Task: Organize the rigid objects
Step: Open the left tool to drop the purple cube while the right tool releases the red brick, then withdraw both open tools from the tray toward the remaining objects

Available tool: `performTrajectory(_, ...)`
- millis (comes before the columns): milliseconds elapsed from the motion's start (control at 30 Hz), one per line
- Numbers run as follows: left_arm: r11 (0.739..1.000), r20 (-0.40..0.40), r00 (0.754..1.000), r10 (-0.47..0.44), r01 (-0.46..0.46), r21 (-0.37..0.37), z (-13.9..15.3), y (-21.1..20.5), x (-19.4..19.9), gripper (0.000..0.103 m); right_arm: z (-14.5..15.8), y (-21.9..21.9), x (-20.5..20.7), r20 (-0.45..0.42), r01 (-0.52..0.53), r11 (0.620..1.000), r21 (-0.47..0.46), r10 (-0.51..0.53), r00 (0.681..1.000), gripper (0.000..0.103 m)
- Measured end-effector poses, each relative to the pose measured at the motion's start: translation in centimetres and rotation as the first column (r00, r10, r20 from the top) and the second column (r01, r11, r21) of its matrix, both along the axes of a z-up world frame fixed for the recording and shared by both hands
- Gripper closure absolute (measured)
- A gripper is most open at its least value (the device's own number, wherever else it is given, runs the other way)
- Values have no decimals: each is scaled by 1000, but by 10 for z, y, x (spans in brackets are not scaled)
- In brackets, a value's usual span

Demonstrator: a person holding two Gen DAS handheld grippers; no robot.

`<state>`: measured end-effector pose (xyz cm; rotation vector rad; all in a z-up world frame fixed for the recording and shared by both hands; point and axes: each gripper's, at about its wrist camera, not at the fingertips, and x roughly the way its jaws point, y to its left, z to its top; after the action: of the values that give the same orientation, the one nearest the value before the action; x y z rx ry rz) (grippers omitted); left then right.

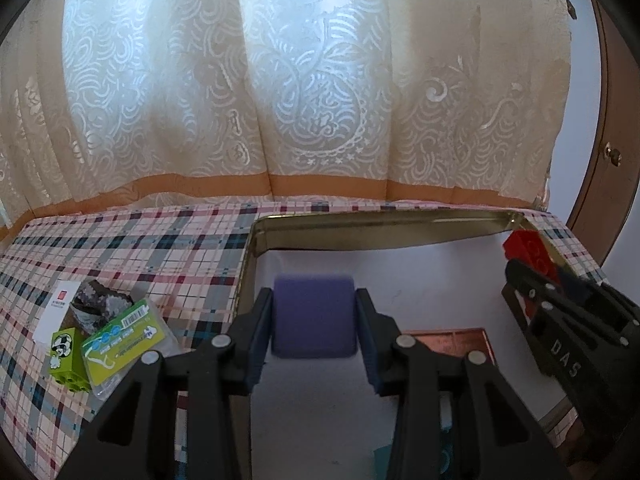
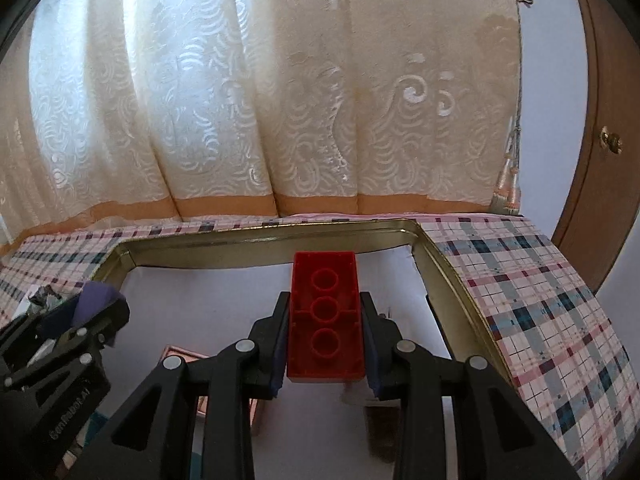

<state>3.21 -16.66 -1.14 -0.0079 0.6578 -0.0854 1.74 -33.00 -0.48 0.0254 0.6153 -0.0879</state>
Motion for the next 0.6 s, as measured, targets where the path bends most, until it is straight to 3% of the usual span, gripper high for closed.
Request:
performTrajectory(33,1000,9,1000,3,-3,7,1,-1,-2,38,1,-1,-1,7,3,1000,4,-3,1000,60)
performTrajectory(67,1000,36,999,-5,5,7,4,-2,-7,34,1,-1,-2,12,14,1000,4,-14,1000,52)
performTrajectory(100,1000,56,998,-5,4,13,6,-3,-11,18,2,-2,-4,19,30,1000,3,-30,999,35)
performTrajectory(133,999,94,995,11,-14,30,9,-5,-18,2,4,-3,-7,41,50,999,4,-50,998,28)
performTrajectory(267,999,174,984,29,-34,28,17,-4,-33,0,10,-6,-18,102,67,997,31,-70,992,28)
performTrajectory(467,999,105,993,45,-46,9,13,4,-27,0,14,-3,-23,139,69,997,26,-72,988,28)
performTrajectory(600,998,111,992,62,-59,-31,12,13,-32,0,19,3,-32,188,61,997,42,-67,980,28)
